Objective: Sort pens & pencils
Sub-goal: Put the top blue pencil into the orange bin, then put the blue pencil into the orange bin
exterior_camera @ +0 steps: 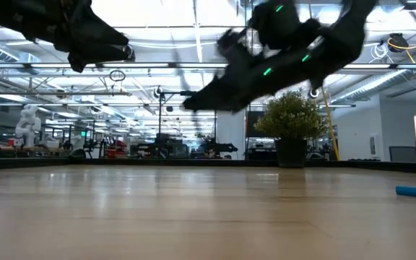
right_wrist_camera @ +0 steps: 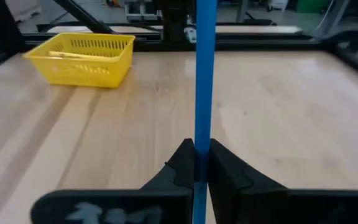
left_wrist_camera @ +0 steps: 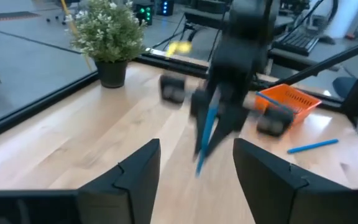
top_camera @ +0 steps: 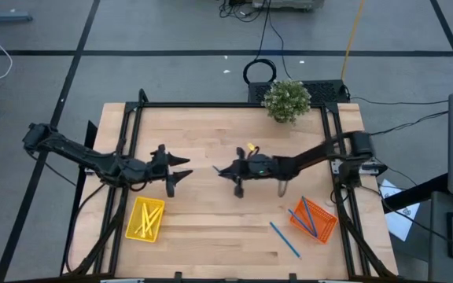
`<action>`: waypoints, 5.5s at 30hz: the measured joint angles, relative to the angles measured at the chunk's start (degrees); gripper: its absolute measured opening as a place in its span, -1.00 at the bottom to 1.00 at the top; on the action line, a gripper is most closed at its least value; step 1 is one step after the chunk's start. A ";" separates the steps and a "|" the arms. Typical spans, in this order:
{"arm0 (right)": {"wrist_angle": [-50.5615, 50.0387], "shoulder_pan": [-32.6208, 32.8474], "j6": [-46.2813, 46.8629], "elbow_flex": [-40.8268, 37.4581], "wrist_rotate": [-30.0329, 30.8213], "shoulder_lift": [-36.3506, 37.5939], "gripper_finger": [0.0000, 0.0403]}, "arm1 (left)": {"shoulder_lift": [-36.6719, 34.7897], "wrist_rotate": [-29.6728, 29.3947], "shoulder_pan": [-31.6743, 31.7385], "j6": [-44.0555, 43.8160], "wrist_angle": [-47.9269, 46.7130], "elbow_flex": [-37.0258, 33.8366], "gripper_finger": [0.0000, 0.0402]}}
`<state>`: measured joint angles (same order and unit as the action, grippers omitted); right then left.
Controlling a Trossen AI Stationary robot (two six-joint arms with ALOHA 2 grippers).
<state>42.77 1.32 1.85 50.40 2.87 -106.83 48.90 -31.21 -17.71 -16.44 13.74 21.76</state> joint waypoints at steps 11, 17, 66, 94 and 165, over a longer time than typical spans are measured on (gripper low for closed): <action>-10.79 5.89 0.21 -19.86 11.68 34.48 -0.95 | 0.59 -0.39 -0.26 2.56 -0.28 0.00 0.03; -34.87 12.57 10.65 -18.02 18.16 47.79 -0.95 | 0.59 -0.39 -0.26 2.77 -0.28 0.02 0.03; -81.80 51.65 87.30 -12.05 2.89 45.80 -0.64 | 0.59 -0.39 -0.28 2.60 -0.70 0.04 0.03; -50.72 42.75 48.82 4.79 3.92 23.98 -0.71 | 0.61 -0.41 -0.26 2.77 -0.68 0.07 0.03; -70.63 41.73 89.91 7.48 -19.94 5.57 -0.78 | 0.61 -0.41 -0.28 2.33 -2.54 0.07 0.03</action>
<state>-27.85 43.05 91.76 57.88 -17.07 -101.25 49.52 -31.62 -18.00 -14.12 11.20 21.82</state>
